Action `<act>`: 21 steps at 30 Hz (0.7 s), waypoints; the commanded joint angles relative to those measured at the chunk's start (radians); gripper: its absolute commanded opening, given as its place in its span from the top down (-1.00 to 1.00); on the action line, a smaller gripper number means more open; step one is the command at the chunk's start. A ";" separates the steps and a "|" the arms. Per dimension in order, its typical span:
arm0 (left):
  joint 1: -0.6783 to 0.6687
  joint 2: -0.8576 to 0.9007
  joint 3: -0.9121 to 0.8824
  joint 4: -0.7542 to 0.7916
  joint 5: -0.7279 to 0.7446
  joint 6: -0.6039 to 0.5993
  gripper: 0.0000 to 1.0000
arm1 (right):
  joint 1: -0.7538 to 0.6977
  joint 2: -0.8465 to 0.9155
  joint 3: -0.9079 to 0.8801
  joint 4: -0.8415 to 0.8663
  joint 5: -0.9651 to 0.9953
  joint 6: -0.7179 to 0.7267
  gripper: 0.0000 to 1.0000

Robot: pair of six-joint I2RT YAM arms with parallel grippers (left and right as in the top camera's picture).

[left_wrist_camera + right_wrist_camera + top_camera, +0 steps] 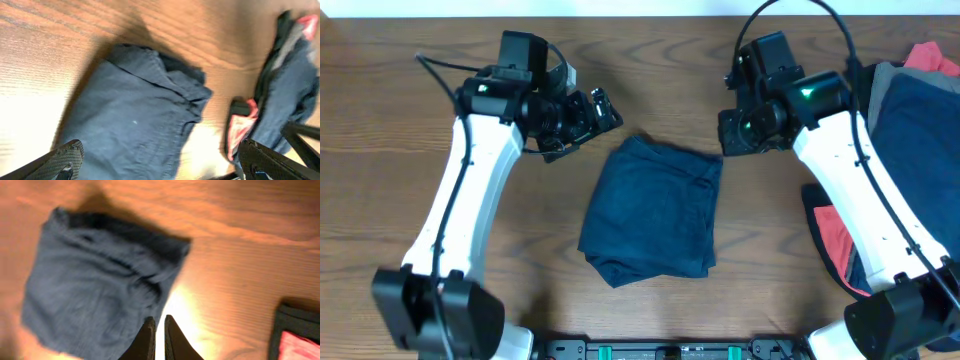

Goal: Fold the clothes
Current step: 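Open both grippers and lift them away from the folded shorts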

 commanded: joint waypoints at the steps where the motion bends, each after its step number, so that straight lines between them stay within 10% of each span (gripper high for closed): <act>1: -0.002 0.098 0.014 -0.006 -0.011 0.077 -0.99 | 0.053 0.060 -0.038 0.001 -0.089 -0.048 0.86; 21: -0.019 0.509 0.014 0.013 -0.011 0.198 -0.96 | 0.140 0.320 -0.316 0.200 -0.069 0.037 0.95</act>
